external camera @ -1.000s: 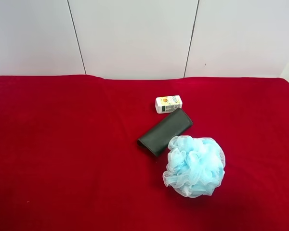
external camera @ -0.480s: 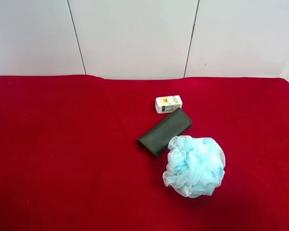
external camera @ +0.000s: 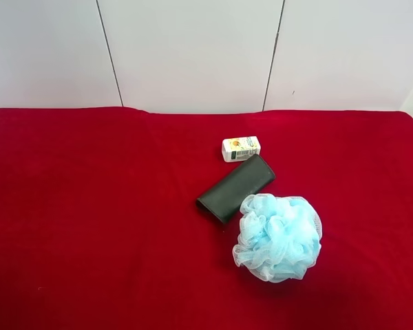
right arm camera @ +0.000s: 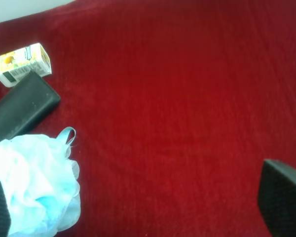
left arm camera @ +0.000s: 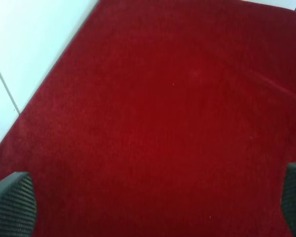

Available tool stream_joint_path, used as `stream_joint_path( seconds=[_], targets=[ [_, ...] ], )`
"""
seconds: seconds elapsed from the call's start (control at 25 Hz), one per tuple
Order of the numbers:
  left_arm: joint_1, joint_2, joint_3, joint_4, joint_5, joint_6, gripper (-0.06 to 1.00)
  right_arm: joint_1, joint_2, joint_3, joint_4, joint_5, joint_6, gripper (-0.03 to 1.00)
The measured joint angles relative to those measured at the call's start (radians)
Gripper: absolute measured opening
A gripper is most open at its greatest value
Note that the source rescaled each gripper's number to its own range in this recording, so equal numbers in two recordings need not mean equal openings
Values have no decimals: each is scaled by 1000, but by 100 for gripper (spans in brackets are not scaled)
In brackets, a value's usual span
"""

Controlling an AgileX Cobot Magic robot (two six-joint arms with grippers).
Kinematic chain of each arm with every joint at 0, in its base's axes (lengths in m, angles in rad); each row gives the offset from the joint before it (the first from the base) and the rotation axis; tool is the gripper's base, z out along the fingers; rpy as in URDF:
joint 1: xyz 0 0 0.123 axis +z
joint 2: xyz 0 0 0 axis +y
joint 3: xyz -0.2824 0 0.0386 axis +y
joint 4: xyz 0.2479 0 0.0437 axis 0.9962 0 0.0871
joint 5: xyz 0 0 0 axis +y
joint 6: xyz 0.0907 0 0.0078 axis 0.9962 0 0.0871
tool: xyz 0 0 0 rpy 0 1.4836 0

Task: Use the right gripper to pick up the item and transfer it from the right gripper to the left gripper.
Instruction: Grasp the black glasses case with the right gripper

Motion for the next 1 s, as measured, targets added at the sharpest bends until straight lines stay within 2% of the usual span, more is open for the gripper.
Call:
stream_joint_path(
  seconds=[0.24, 0.48, 0.76, 1.0],
  targets=[
    [0, 0, 0, 0, 0, -1, 100, 17, 152, -137, -12, -2, -95, 100],
    [0, 0, 0, 0, 0, -1, 100, 106, 490, -416, -120, -2, -274, 100],
    [0, 0, 0, 0, 0, -1, 100, 165, 852, -618, -197, -12, -593, 100],
    [0, 0, 0, 0, 0, -1, 100, 245, 1131, -689, -262, -56, -935, 100]
  ],
)
